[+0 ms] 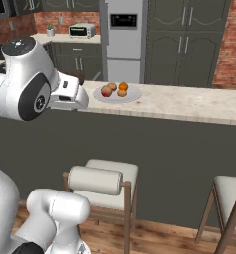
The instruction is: Take the fruits from the plate on the dining counter and place two fruits in each bowl.
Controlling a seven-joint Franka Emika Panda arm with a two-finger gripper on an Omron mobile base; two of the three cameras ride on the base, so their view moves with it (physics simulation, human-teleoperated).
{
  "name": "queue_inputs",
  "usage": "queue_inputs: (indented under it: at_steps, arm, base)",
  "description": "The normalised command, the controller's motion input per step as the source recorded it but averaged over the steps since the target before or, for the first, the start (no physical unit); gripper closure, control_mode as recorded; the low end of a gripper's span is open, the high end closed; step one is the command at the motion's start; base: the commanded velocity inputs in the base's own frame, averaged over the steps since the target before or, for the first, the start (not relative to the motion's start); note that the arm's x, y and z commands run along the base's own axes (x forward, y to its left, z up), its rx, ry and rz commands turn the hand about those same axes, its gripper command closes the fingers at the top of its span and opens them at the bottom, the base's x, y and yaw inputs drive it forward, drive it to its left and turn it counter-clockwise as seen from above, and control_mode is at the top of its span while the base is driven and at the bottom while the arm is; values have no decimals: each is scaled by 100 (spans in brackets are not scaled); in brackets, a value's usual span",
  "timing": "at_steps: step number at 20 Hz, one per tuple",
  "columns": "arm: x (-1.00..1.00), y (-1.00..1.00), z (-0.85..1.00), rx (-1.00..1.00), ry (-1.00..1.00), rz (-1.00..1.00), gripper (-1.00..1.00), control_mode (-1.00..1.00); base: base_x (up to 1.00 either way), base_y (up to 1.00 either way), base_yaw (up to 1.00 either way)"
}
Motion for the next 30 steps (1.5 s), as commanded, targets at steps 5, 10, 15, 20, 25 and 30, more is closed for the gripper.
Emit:
queue_inputs:
  at_steps: [5,10,15,20,25,30]
  arm:
    - [2,16,0,-2,0,-2,-100,-100]
    - [13,54,0,-4,0,-11,-100,-100]
    - [0,0,0,0,0,0,-100,100]
    - [0,0,0,0,0,0,-100,100]
    - [0,0,0,0,0,0,-100,100]
    - [0,0,0,0,0,0,-100,100]
  base:
    - [0,0,0]
    - [0,0,0]
    - [3,100,-21]
    - [0,90,-33]
    - [16,22,-26]
    - [60,39,-59]
